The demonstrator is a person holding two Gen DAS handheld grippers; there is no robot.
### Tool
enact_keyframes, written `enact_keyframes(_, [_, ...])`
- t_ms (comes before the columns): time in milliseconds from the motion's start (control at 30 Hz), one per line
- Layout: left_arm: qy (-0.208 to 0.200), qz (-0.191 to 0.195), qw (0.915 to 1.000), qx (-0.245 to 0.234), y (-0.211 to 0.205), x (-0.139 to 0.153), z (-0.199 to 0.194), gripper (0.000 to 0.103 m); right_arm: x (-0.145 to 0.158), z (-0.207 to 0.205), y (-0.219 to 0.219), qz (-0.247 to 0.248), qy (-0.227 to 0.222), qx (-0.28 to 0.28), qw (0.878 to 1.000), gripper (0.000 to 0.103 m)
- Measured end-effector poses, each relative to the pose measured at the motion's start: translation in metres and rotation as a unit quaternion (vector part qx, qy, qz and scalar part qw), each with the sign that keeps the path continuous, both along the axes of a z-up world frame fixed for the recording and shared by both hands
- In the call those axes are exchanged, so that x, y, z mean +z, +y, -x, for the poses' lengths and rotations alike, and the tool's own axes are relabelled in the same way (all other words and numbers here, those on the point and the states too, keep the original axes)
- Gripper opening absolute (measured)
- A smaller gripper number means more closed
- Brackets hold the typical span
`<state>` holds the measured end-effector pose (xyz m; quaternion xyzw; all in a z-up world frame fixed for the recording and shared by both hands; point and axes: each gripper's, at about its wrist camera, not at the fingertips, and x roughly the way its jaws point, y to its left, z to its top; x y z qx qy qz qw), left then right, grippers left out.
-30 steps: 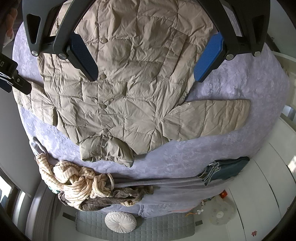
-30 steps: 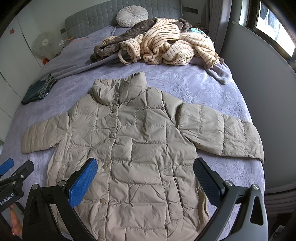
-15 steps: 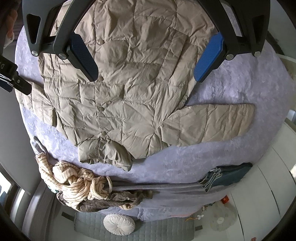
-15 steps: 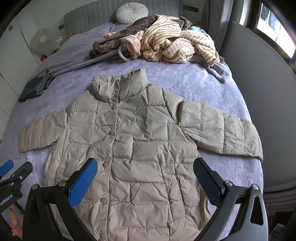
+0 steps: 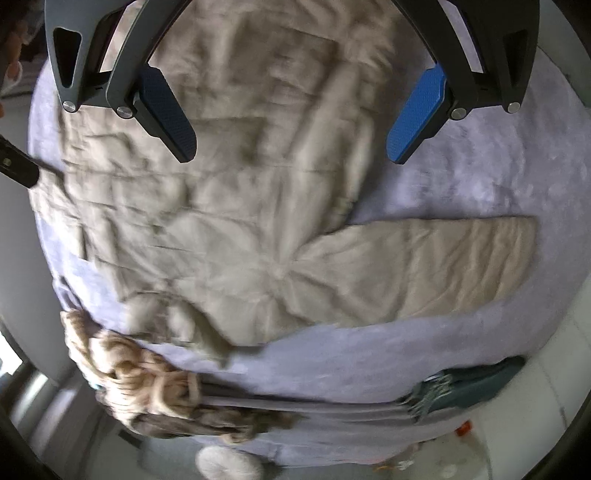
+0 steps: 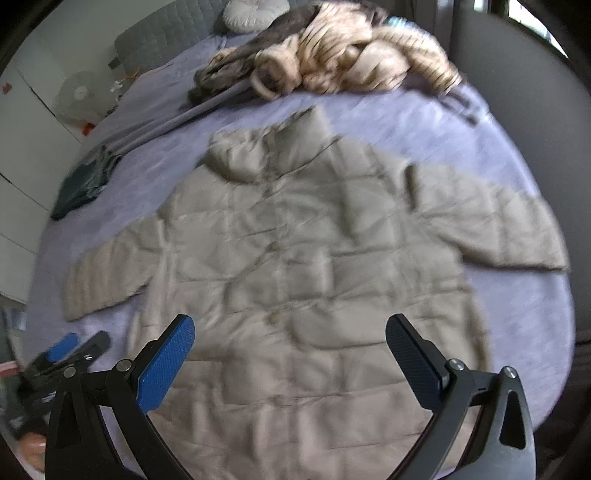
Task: Fold large clothes
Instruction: 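Grasp the coat sleeve with the left tool and fold it across the body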
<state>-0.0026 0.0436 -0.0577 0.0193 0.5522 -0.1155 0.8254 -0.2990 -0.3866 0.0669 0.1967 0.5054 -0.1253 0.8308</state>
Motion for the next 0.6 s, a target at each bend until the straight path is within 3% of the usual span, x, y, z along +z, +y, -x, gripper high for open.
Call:
enact_keyframes(100, [0.013, 0.014, 0.9993, 0.033, 0.033, -0.027, -0.009, 0.103, -0.024, -0.015, 0.026, -0.02, -0.001, 0.007, 1.0, 0.103])
enact_keyframes(200, [0.041, 0.075, 0.9931, 0.081, 0.07, -0.059, -0.018, 0.103, -0.051, -0.032, 0.056, -0.046, 0.018, 0.024, 0.998, 0.103])
enact_keyframes(267, [0.052, 0.124, 0.9838, 0.119, 0.094, -0.083, -0.023, 0.103, -0.067, -0.044, 0.074, -0.054, 0.043, 0.042, 0.997, 0.103])
enact_keyframes(400, [0.087, 0.18, 0.9618, 0.187, 0.119, -0.131, -0.034, 0.103, -0.101, -0.063, 0.107, -0.072, 0.053, 0.067, 0.994, 0.103])
enact_keyframes(500, [0.08, 0.233, 0.9421, 0.227, 0.118, -0.146, -0.036, 0.103, -0.118, -0.078, 0.124, -0.08, 0.053, 0.079, 0.992, 0.103])
enact_keyframes(600, [0.04, 0.244, 0.9398, 0.236, 0.105, -0.139, -0.037, 0.103, -0.127, -0.093, 0.134, -0.076, 0.048, 0.089, 0.992, 0.103])
